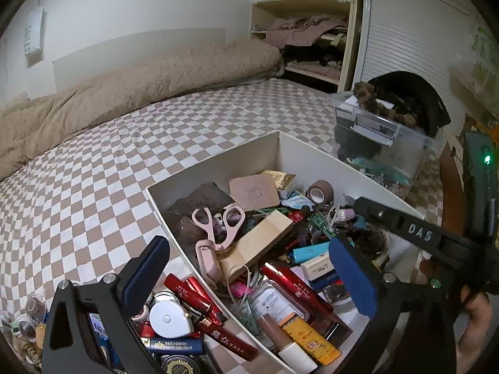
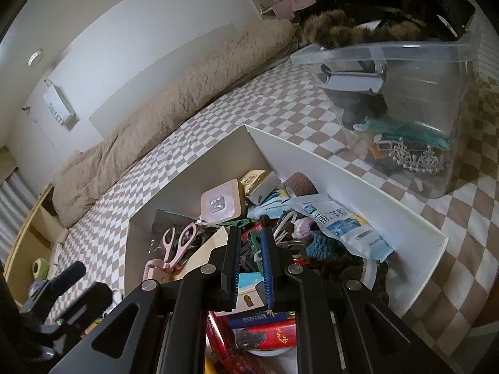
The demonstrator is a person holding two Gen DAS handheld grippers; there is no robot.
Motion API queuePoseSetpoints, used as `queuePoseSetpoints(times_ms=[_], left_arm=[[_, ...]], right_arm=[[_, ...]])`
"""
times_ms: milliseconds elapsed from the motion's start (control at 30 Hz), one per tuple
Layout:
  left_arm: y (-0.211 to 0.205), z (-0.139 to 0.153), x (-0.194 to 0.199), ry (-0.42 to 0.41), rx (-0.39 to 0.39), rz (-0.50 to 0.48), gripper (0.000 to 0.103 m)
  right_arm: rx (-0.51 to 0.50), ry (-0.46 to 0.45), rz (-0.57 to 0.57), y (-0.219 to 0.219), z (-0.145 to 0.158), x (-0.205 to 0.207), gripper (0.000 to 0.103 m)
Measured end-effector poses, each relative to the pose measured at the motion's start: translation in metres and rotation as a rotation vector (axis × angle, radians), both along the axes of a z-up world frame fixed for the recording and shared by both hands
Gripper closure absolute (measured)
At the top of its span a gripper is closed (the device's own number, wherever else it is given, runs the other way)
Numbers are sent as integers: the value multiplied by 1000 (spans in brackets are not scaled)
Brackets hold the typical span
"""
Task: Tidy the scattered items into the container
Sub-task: 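Withdraw both tools from the box back toward the pile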
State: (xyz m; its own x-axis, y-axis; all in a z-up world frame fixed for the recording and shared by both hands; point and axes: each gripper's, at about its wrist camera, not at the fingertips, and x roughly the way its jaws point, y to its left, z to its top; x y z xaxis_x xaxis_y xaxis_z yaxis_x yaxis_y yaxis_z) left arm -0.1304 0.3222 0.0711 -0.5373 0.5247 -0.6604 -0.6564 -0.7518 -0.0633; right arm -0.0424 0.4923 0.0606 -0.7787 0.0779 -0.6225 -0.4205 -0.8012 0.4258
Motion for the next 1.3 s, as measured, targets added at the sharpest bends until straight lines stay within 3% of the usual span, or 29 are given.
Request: queuePoseSetpoints(times_ms=[33, 67, 100, 133, 333, 800, 1300], left_arm=[[1, -1, 0, -5, -5, -4, 0], [1, -2, 0, -9, -11, -7, 0], [1, -2, 1, -8, -13, -7, 0], [1, -2, 1, -6, -14, -7, 0], [1, -4, 2, -16, -9, -1, 0], [-16, 4, 5, 16, 8, 47, 0], [-80, 9, 8, 41, 39, 174, 0]], right_arm=[[4, 2, -5, 0, 1, 1, 87], [10, 5, -10, 0, 3, 2, 61], [20, 7, -16, 0, 5, 4, 9], [37, 22, -23, -1, 7, 7, 0], [55, 67, -31, -2, 12, 5, 0], [118, 28, -28, -9, 7, 6, 0], [199, 5, 65, -50, 17, -11, 0]])
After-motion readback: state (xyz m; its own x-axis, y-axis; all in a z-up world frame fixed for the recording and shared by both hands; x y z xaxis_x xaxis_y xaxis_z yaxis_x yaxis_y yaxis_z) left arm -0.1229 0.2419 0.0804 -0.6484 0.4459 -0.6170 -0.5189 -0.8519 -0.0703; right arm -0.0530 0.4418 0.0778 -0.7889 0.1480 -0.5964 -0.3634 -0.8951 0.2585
